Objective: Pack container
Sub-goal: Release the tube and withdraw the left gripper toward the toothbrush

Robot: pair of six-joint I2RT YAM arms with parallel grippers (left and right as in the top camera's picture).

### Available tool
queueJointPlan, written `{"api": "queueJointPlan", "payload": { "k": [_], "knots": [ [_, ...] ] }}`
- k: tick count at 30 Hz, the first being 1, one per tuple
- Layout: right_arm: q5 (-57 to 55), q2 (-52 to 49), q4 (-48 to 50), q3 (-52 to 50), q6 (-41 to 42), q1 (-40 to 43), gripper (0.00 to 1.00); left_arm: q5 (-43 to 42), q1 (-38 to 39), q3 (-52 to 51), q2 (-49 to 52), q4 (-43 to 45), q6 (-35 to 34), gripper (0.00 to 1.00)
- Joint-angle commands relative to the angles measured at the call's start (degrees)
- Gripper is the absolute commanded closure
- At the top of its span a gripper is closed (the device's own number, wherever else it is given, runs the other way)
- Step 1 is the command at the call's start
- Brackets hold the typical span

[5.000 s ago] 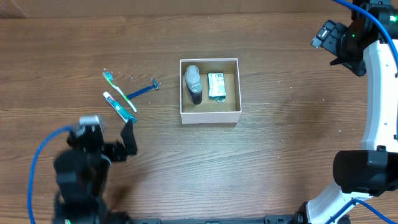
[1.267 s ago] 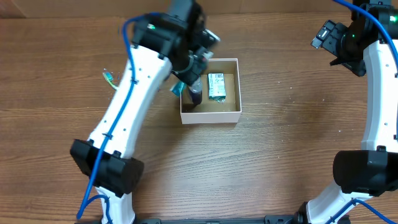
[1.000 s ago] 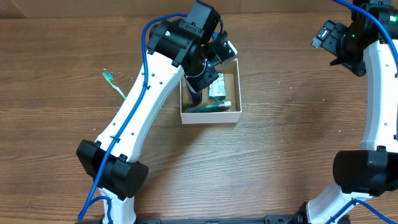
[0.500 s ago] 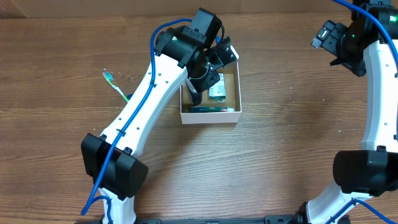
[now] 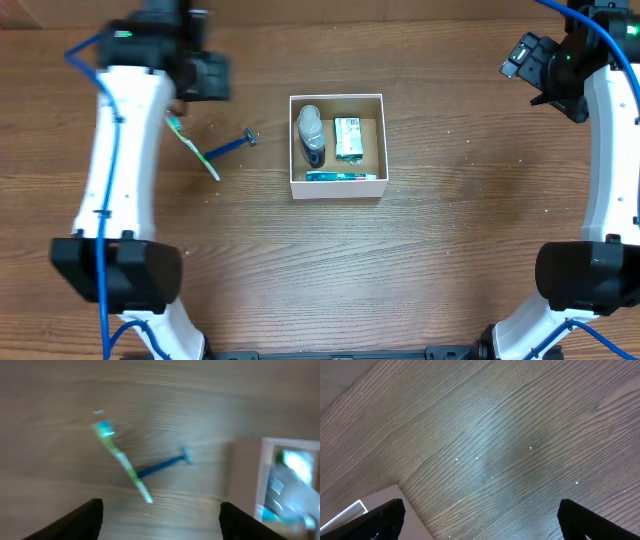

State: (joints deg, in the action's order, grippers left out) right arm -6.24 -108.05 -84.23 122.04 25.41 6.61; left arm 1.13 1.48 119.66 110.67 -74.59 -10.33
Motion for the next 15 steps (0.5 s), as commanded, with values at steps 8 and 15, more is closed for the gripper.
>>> {"api": "queueJointPlan", "payload": {
  "k": [8, 15],
  "knots": [
    [-0.6, 0.3, 0.1, 0.5, -0.1, 0.1, 0.00, 0.4, -5.2, -9.4, 5.6, 4.6, -12.9, 0.30],
    [-0.6, 0.3, 0.1, 0.5, -0.1, 0.1, 0.00, -2.8, -5.2, -14.2, 14.2, 9.8, -14.6, 0.31]
  ]
}}
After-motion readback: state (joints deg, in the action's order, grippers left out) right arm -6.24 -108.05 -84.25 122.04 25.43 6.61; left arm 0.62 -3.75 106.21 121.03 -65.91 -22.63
